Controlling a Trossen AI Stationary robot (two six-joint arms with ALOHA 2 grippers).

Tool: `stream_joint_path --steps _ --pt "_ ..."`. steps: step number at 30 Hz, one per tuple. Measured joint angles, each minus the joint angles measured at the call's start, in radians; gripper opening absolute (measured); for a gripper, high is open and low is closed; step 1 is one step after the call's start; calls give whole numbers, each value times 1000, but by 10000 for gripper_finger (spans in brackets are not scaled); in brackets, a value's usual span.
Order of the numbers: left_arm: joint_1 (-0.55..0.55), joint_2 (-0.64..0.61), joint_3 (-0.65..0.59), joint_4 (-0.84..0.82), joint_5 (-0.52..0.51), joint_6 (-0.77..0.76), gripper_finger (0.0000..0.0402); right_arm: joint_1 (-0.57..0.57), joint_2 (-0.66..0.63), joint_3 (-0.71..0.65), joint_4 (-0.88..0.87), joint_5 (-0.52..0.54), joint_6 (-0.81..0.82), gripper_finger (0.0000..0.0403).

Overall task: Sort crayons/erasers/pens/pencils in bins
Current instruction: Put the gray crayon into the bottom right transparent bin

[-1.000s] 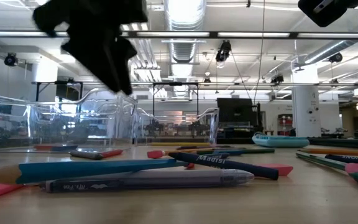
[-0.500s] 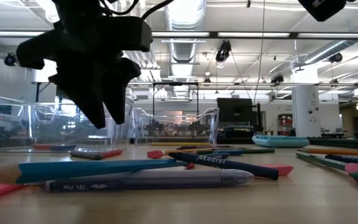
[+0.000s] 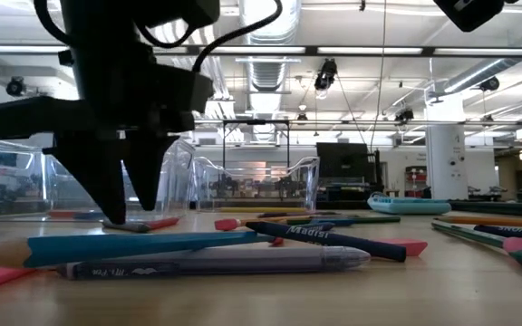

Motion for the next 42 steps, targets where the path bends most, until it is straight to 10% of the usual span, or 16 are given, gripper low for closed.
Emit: stream_joint_path --steps 42 --pt "9 144 162 -203 1 146 166 0 -1 -59 60 -1 0 38"
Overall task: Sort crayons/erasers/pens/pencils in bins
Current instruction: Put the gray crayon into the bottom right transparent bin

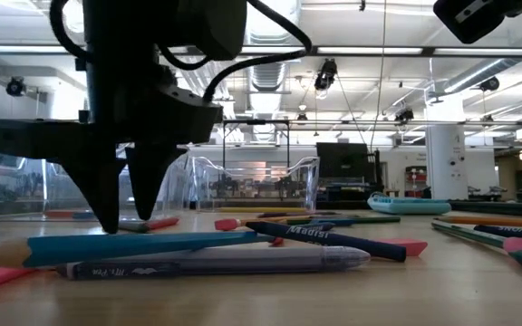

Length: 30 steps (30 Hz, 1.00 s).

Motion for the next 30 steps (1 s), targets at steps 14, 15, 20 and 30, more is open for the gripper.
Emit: stream_joint_path --steps 14,15,20,30 --pt "35 -3 -3 -11 165 1 166 0 0 -1 0 0 0 38" --pt "35 -3 -3 -6 179 2 166 0 0 -1 0 0 0 38" --pt "22 -3 4 10 204 -4 166 0 0 -1 0 0 -6 38" --pt "-19 -3 -2 21 214 -5 98 0 0 -1 3 0 -7 38"
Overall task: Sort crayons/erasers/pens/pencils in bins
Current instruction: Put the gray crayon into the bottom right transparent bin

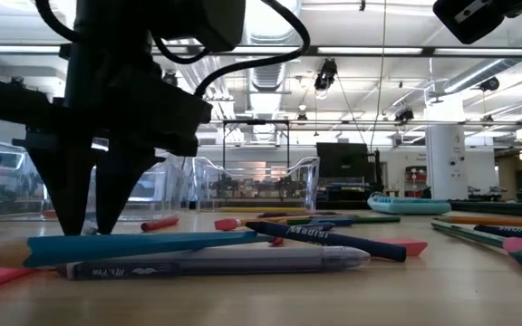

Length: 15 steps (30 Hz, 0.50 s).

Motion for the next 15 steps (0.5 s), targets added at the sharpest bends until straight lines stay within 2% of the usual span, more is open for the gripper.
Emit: stream_joint_path --steps 8,15 --pt "-1 -4 -22 10 3 -1 15 0 0 0 4 0 0 38" --pt "-3 -5 20 5 -19 -26 2 0 -3 20 -3 -9 0 38"
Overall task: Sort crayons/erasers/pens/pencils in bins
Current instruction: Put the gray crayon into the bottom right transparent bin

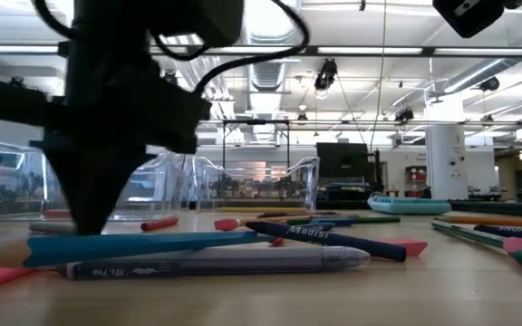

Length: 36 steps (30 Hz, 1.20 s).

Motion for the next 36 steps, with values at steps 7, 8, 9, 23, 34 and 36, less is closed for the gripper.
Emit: stream_joint_path --steps 7,8,9,23,34,36 --pt "-6 -47 117 -29 -23 -29 0 0 0 43 -42 -40 1 38" --pt "-7 -56 133 -31 -25 -32 1 2 0 59 -62 -52 3 38" --pt "-8 -65 151 -33 -31 -36 1 6 0 78 -81 -53 4 38" --pt "-20 -174 220 585 -56 165 1 35 -9 314 -207 -21 -95 38" --pt "42 7 220 1185 165 306 0 35 -28 426 -295 92 -124 38" --pt "62 55 220 1283 199 284 0 34 -31 427 -295 93 -128 38"
